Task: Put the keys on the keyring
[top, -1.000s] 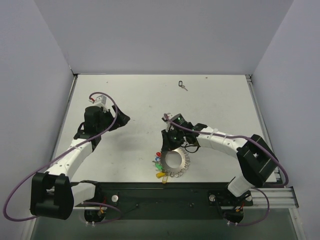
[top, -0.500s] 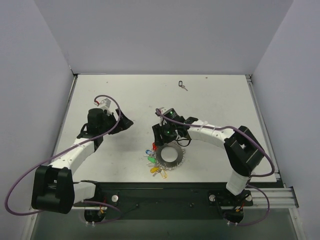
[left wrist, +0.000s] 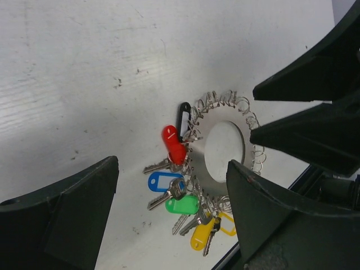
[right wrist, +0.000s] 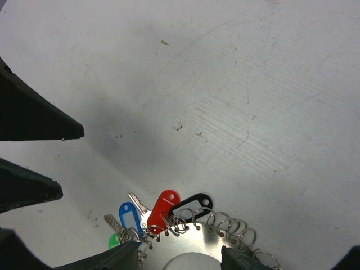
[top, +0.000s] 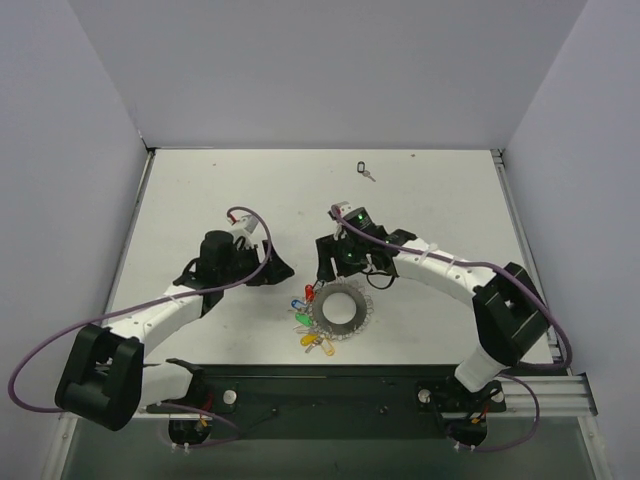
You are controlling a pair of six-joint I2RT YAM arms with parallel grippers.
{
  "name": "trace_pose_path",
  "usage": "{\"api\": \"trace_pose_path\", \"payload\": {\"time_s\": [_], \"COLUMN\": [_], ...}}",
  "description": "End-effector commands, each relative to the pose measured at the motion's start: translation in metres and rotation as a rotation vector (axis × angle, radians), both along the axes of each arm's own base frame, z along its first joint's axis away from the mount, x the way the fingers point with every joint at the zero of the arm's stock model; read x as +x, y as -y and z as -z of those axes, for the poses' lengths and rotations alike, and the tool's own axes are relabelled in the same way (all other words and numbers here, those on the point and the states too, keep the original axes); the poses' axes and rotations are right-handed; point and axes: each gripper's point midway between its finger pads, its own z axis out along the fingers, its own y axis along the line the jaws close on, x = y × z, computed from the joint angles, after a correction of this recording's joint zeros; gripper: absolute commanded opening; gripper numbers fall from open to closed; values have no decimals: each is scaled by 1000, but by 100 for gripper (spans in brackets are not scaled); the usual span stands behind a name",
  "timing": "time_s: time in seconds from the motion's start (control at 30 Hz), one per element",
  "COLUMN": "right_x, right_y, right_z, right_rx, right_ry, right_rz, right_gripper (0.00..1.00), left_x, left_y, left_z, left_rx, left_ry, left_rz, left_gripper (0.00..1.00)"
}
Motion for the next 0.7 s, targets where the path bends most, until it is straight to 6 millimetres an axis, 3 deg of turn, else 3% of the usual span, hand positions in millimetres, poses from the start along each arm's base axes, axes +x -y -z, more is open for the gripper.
{"api": "trace_pose_path", "payload": {"time_s": [0.0, 0.33, 0.67], "right_x": [-1, -14, -31], "right_y": [24, 52, 61], "right_z": [-8, -7, -7], "right_rx": [36, 85, 90], "right_ry": [-26, -55, -58], "right_rz": [93, 162, 158], "right_gripper": [59, 59, 59], "left_x": [-8, -38, -49], "left_y": [18, 51, 62], "left_z": [-17, -10, 3], "left_rx": [-38, -7, 35], "left_ry": [84, 66, 41], "left_rz": [84, 174, 197], "left_gripper": [86, 75, 71]}}
